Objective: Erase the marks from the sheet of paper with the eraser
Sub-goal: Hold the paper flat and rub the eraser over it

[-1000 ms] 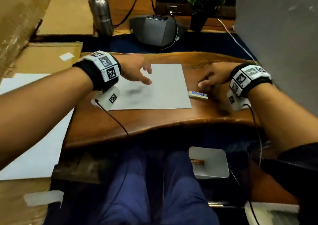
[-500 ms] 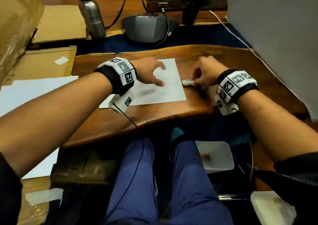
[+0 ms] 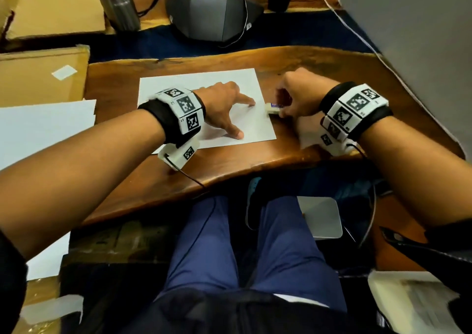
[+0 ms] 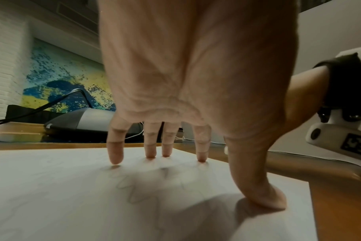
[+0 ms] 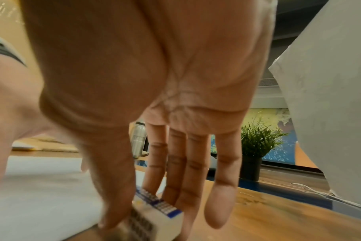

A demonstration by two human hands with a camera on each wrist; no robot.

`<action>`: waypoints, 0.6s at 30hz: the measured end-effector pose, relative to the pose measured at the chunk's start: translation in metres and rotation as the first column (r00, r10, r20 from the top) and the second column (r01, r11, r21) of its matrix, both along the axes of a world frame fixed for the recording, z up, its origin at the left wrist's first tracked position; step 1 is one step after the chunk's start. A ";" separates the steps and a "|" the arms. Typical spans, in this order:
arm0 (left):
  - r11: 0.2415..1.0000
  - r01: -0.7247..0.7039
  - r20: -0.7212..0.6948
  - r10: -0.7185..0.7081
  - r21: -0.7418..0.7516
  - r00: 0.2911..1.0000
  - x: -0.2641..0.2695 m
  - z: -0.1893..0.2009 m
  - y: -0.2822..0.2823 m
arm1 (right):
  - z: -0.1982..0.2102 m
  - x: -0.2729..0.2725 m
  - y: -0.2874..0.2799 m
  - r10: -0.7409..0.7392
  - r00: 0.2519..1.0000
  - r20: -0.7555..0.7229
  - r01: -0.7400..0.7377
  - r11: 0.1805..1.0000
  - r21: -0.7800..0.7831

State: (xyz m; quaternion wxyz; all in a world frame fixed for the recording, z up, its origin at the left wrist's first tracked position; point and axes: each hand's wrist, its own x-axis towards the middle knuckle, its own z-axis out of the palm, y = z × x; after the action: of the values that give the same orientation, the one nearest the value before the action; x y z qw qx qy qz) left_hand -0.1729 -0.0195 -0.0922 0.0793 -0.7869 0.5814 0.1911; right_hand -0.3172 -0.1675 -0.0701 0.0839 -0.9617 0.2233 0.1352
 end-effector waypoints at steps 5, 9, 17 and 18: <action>0.999 0.012 -0.014 -0.011 0.050 1.000 -0.002 0.000 -0.001 | 0.012 -0.003 0.010 -0.023 0.998 0.056 0.010 0.974 0.228; 0.996 0.000 -0.039 0.003 0.088 0.999 -0.001 -0.004 0.004 | 0.005 -0.005 0.016 -0.055 0.981 0.187 0.000 0.959 0.282; 0.976 -0.022 0.015 0.019 0.217 1.000 -0.006 0.002 -0.007 | -0.018 -0.004 0.019 -0.148 0.962 0.230 0.050 0.921 0.386; 0.974 -0.019 0.022 0.014 0.226 1.000 -0.007 0.003 -0.009 | -0.018 -0.004 0.018 -0.135 0.962 0.235 0.038 0.925 0.377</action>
State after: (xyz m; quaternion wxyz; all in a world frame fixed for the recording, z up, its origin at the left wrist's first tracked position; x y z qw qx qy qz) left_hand -0.1801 -0.0281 -0.0891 0.1726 -0.7794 0.5484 0.2490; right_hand -0.3211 -0.1494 -0.0878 0.2975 -0.9271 0.2236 0.0451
